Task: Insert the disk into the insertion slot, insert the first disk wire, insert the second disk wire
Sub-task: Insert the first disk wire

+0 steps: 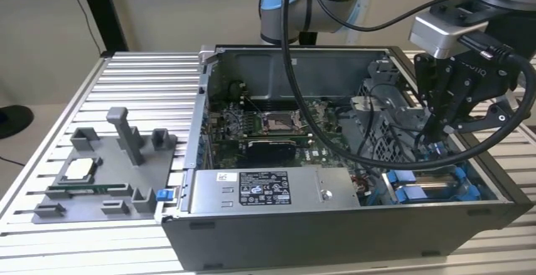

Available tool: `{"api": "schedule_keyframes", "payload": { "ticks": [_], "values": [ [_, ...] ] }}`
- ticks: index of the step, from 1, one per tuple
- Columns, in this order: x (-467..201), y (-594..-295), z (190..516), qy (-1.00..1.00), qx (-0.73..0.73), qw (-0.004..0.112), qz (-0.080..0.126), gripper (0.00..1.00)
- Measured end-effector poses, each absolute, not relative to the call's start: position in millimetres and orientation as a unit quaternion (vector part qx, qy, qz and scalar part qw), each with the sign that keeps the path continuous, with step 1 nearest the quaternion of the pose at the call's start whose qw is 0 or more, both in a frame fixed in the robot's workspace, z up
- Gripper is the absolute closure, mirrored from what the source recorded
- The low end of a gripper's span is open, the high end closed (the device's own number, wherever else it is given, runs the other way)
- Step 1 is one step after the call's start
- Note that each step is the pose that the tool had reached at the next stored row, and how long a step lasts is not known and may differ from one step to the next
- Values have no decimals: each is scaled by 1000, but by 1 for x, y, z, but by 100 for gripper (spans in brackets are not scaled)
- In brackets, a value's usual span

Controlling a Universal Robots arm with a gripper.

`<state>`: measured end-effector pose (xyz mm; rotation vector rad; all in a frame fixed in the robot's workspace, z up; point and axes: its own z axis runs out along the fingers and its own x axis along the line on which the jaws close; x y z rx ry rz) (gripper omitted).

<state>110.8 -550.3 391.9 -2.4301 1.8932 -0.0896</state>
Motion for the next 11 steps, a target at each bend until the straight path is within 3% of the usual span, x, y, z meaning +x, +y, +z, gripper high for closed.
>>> {"api": "schedule_keyframes", "payload": {
  "ticks": [11],
  "values": [
    [120,-553,392,616,-787,26,-24,100]
  ]
}}
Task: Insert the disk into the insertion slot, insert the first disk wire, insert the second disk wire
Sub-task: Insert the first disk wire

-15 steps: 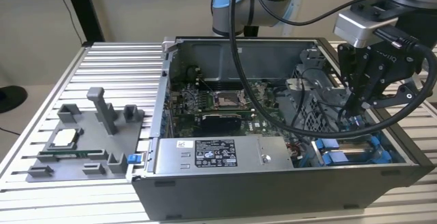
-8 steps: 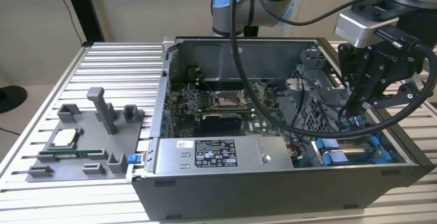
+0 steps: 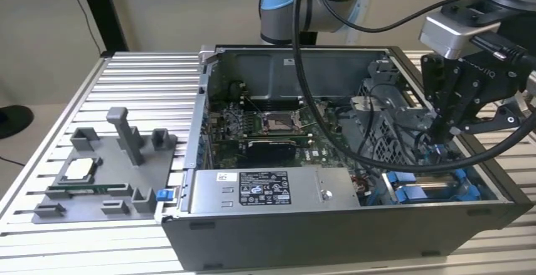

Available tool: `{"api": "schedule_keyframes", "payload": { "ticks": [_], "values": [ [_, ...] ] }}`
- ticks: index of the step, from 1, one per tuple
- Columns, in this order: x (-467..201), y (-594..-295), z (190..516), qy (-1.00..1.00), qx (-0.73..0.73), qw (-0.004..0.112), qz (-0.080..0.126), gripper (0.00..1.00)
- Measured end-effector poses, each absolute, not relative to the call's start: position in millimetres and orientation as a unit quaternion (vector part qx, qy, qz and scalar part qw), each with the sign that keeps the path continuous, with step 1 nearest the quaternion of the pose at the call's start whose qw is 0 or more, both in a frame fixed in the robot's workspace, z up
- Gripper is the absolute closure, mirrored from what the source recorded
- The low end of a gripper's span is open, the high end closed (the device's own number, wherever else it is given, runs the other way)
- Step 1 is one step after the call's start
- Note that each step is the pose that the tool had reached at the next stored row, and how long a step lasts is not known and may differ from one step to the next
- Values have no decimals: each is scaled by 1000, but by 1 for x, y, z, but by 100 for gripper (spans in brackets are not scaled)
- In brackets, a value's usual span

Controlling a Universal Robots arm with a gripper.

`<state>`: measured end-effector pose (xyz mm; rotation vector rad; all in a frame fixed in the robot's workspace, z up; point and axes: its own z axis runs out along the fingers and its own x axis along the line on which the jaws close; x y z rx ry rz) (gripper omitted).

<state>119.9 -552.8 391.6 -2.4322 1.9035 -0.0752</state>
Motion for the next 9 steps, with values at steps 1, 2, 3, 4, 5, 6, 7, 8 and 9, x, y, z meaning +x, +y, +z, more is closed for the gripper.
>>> {"api": "schedule_keyframes", "payload": {
  "ticks": [1,2,3,4,5,6,7,8,9],
  "values": [
    [120,-553,391,616,-787,26,-24,100],
    [121,-554,391,617,-786,26,-24,100],
    [121,-555,391,618,-785,26,-24,100],
    [121,-556,391,620,-784,25,-24,100],
    [121,-556,390,623,-782,25,-24,100],
    [121,-557,390,626,-779,25,-24,100],
    [121,-558,389,629,-777,25,-24,100],
    [121,-558,389,633,-774,25,-24,100],
    [121,-559,388,637,-770,25,-24,100]
  ]
}}
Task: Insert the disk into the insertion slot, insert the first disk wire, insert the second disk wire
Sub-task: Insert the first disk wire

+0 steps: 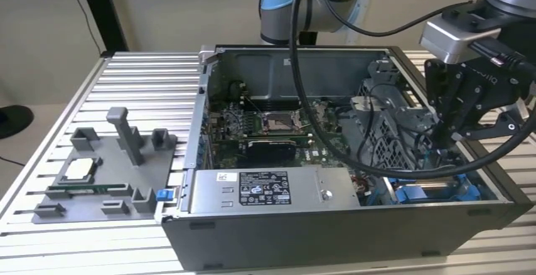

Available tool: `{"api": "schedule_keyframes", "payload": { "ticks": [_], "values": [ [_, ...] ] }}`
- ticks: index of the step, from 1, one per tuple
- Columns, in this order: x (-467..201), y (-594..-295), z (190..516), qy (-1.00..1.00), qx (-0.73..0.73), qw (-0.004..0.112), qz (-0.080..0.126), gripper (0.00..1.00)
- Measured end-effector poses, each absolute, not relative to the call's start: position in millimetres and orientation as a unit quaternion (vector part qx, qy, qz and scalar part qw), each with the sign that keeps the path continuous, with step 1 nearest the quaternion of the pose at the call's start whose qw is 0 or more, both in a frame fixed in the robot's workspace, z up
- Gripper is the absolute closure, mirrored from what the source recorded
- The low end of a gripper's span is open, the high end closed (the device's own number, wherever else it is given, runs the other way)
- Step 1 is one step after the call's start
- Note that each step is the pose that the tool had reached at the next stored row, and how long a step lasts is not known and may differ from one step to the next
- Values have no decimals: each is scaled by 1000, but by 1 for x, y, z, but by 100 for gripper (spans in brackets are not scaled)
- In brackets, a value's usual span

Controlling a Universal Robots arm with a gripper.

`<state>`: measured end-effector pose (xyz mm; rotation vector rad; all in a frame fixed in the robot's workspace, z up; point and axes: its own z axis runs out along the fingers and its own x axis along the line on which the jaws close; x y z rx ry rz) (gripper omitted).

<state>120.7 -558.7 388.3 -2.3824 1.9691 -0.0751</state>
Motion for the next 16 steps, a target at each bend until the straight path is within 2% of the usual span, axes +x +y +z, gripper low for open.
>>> {"api": "schedule_keyframes", "payload": {
  "ticks": [10,16],
  "values": [
    [121,-564,385,671,-741,23,-24,100],
    [121,-567,384,678,-734,16,-18,100]
  ]
}}
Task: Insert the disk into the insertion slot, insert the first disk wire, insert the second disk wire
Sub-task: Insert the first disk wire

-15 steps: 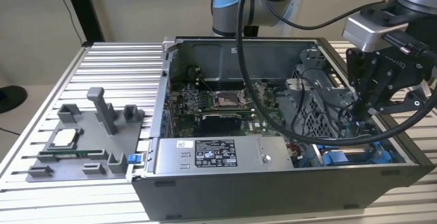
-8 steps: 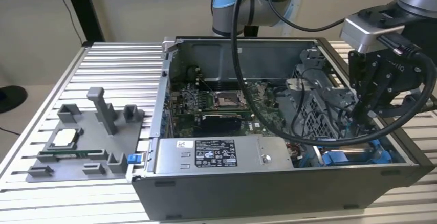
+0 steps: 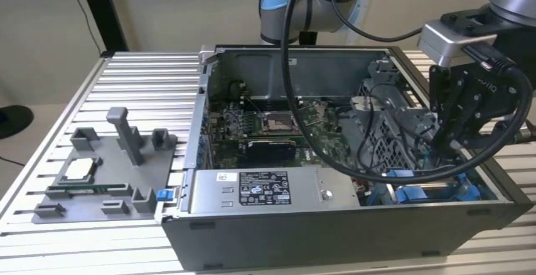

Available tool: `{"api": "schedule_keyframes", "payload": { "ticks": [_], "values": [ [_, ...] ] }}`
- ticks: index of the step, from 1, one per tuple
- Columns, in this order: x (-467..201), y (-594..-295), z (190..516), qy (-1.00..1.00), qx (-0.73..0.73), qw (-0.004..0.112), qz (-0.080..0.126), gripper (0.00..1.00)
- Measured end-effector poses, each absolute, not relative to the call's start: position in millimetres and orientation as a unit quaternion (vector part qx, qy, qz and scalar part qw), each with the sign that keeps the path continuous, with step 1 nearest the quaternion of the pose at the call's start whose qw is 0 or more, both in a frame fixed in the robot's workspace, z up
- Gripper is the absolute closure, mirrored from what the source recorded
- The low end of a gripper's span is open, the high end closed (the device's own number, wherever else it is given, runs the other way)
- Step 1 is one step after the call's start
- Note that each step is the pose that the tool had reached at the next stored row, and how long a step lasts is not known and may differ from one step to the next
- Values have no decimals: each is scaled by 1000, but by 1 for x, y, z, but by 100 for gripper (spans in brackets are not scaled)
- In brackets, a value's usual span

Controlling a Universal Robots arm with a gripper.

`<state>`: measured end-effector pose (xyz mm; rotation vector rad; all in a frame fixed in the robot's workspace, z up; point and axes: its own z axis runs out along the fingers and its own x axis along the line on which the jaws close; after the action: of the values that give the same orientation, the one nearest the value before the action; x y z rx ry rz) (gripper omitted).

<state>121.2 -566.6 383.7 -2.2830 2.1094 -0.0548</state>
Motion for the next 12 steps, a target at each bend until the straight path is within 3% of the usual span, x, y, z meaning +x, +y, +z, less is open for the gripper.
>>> {"api": "schedule_keyframes", "payload": {
  "ticks": [12],
  "values": [
    [124,-567,382,688,-726,2,-3,100]
  ]
}}
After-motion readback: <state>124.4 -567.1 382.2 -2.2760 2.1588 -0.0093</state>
